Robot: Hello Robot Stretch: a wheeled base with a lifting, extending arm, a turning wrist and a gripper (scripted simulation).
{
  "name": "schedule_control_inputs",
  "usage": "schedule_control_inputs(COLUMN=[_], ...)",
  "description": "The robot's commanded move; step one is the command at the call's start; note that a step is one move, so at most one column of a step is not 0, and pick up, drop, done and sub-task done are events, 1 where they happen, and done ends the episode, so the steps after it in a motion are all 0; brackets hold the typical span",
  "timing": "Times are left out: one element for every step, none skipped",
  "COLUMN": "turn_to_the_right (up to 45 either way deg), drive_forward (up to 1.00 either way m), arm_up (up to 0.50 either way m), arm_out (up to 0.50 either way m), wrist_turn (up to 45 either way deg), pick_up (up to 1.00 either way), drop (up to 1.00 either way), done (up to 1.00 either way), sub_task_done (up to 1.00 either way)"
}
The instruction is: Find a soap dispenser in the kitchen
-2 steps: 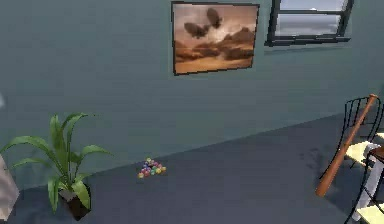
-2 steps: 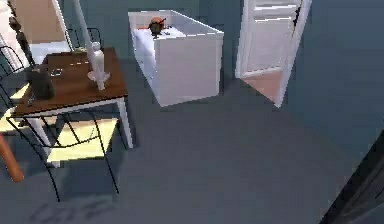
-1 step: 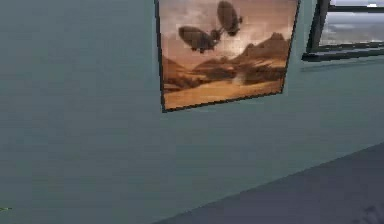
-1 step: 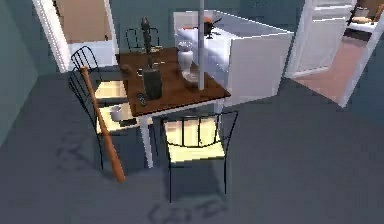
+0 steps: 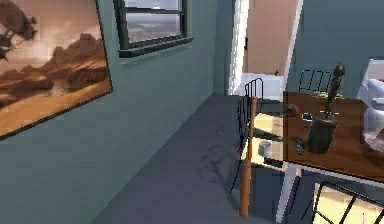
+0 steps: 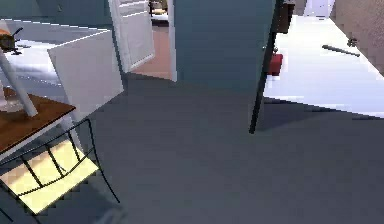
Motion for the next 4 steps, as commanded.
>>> schedule_control_inputs(turn_to_the_right=[0.0, -21.0, 0.0, 45.0], drive_forward=[0.55, 0.0, 0.75, 0.0], arm_up=[0.0, 0.0, 0.0, 0.0], arm_out=[0.0, 0.0, 0.0, 0.0], wrist_turn=[0.0, 0.0, 0.0, 0.0], pick_up=[0.0, 0.0, 0.0, 0.0], drop=[0.0, 0.0, 0.0, 0.0], done=[0.0, 0.0, 0.0, 0.0], sub_task_done=[0.0, 0.0, 0.0, 0.0])
